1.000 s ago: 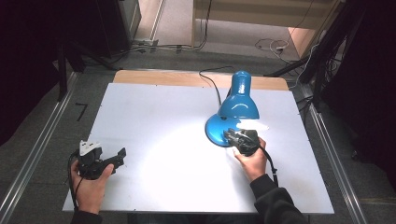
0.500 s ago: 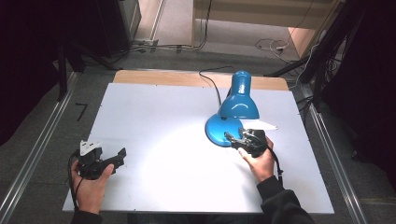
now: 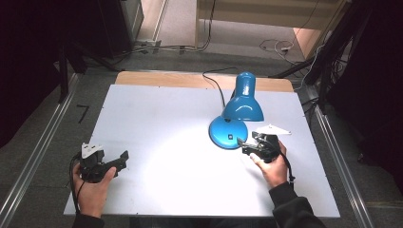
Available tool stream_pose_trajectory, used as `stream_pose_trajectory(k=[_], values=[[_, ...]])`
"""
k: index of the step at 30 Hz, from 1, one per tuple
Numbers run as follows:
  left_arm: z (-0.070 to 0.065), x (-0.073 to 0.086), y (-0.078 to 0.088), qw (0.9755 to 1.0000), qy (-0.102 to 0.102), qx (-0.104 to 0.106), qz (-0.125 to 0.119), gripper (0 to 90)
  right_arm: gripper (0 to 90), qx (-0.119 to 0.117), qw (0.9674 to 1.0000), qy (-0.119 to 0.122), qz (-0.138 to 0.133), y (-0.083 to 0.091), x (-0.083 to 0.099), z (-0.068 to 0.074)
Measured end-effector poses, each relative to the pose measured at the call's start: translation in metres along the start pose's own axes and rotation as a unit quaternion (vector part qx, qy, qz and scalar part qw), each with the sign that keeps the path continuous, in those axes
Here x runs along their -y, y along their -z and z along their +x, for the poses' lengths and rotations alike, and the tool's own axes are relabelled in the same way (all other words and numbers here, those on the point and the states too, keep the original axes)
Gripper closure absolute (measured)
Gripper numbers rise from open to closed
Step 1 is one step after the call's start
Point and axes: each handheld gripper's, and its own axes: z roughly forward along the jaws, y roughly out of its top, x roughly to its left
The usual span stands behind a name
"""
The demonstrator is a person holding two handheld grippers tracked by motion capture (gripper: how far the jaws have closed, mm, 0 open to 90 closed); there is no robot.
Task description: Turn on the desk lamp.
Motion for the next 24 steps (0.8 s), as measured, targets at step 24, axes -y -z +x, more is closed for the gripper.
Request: stream_pose_trajectory(k=[24], values=[[0.000,0.000,0.001,1.0000,-0.001,0.000,-0.001,12.1,27.0,0.012,0.9999,-0.010,-0.001,0.018,0.010,-0.017]])
